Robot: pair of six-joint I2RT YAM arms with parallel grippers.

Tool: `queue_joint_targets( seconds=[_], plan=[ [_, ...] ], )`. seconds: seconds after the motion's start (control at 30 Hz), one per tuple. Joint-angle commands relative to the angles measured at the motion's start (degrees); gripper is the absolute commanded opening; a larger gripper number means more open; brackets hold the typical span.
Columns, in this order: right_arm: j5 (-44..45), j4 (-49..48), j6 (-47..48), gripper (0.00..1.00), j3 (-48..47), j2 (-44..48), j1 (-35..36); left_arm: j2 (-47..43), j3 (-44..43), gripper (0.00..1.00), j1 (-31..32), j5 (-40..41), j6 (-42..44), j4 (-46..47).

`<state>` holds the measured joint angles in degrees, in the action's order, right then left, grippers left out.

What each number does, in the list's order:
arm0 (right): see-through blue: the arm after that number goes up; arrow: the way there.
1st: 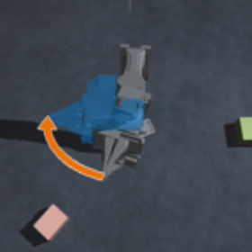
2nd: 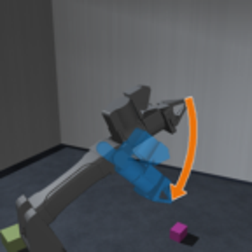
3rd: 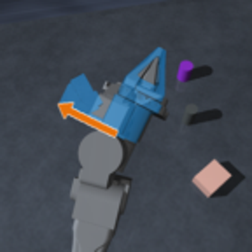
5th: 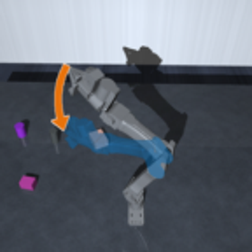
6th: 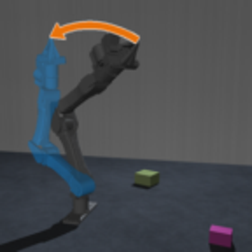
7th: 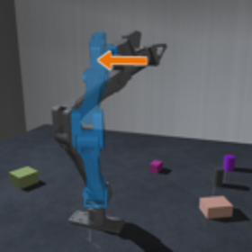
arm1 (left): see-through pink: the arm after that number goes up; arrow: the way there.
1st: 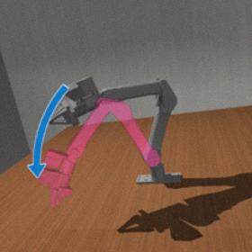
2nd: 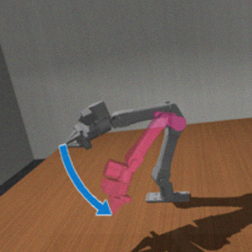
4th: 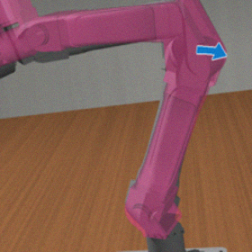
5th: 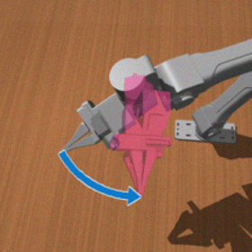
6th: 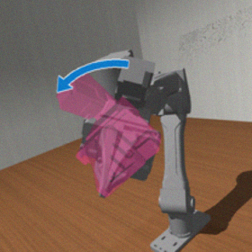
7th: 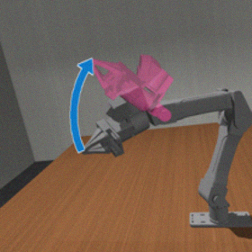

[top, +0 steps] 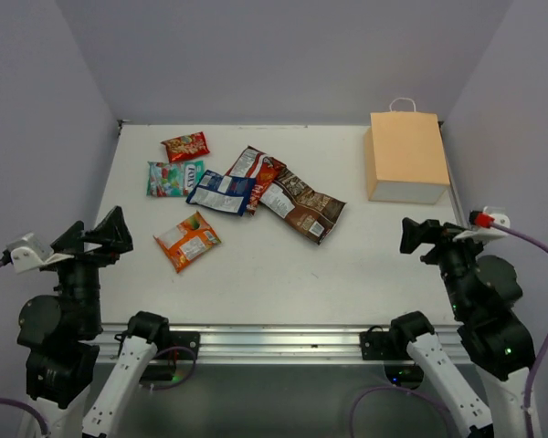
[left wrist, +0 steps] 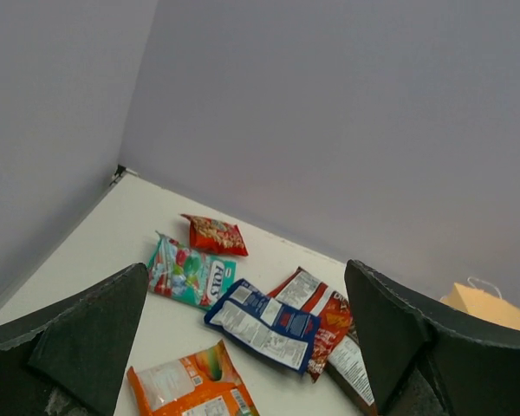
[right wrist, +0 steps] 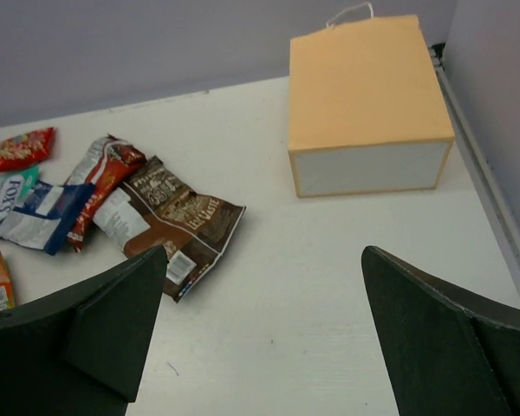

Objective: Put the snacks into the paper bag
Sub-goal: Adjust the paper bag at the center of the board.

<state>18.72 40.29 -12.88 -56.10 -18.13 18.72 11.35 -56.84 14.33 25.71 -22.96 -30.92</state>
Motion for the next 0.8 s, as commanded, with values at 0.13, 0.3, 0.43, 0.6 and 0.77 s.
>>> queue_joint_targets(
  seconds=[0.13, 0.3, 0.43, 0.6, 0.77],
  plan=[
    [-0.1, 1.6, -5.7, 0.99, 3.0, -13.9, 0.1, 6.9, 7.3, 1.0, 0.3, -4.1, -0.9, 1.5],
    [-3.0, -4.2, -6.4, 0.99, 7.0, -19.9, 0.0, 9.6, 14.9, 1.0, 0.3, -4.9, -0.5, 3.1],
    [0.4, -7.4, -6.7, 0.99, 7.1, -28.9, 0.1, 11.5, 15.5, 1.0, 0.2, -5.7, 0.2, 3.8],
    [4.0, -13.8, -6.0, 0.99, 4.7, -39.2, 0.0, 11.2, 16.0, 1.0, -0.1, -5.9, 0.8, 4.5],
    [10.4, -17.6, -4.0, 0.93, -0.8, -50.8, 0.0, 10.8, 16.1, 1.0, -0.2, -6.1, 1.4, 4.5]
  ],
)
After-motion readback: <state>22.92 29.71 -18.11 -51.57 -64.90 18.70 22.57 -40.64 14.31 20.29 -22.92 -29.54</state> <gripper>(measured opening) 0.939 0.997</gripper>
